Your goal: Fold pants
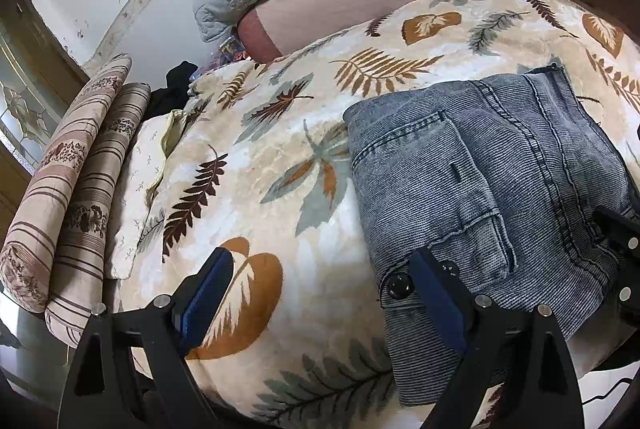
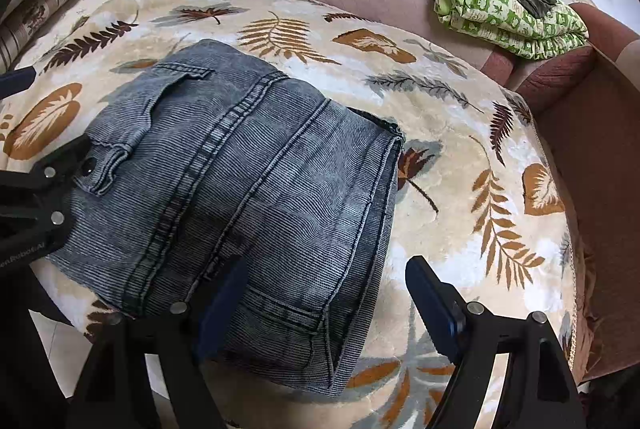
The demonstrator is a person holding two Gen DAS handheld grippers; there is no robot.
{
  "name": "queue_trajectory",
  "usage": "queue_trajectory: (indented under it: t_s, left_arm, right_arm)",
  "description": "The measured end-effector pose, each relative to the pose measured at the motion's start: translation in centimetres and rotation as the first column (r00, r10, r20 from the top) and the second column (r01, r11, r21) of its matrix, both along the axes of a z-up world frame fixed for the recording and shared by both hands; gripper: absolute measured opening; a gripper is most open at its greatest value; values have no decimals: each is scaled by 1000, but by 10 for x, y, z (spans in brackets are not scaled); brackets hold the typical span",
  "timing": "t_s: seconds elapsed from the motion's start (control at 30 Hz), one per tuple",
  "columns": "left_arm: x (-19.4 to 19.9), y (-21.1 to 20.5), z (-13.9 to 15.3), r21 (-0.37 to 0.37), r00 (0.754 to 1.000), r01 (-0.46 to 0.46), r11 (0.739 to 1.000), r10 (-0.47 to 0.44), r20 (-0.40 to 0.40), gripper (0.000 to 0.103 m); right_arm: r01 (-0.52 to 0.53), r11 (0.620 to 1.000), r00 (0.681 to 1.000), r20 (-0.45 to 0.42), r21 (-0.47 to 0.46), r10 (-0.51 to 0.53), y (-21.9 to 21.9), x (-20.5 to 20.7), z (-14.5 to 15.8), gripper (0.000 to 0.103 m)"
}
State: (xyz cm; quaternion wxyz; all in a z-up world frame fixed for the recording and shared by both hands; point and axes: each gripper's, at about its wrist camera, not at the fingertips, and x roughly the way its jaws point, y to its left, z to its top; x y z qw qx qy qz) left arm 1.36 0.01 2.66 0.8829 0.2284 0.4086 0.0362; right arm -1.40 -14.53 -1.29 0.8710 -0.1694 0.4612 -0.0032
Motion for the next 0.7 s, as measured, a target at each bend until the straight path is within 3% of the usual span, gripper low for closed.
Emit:
queue_trajectory:
  t_s: [0.33,0.47,0.63,0.7]
  left_arm:
    - [0,1,-1,0,1000,1,1000,-1,-1,91]
    - [1,6,-1,-38,1000,-1,999,0,-10,91]
    - [-6,31,17,-236,999,-45,971,43,-14,91]
    - [-9,41,22,-325,999,-53,944,48,-22,91]
  right_arm:
    - [1,1000,1000,-1,-2,-1,0,0,0,84]
    - [-1,1000,1000,-5,3,1,1,0,-1,84]
    - [31,996,999,12,80,-32,-12,-6,11,84]
    - [30,982,999,31,188,-37,-21,-16,26,84]
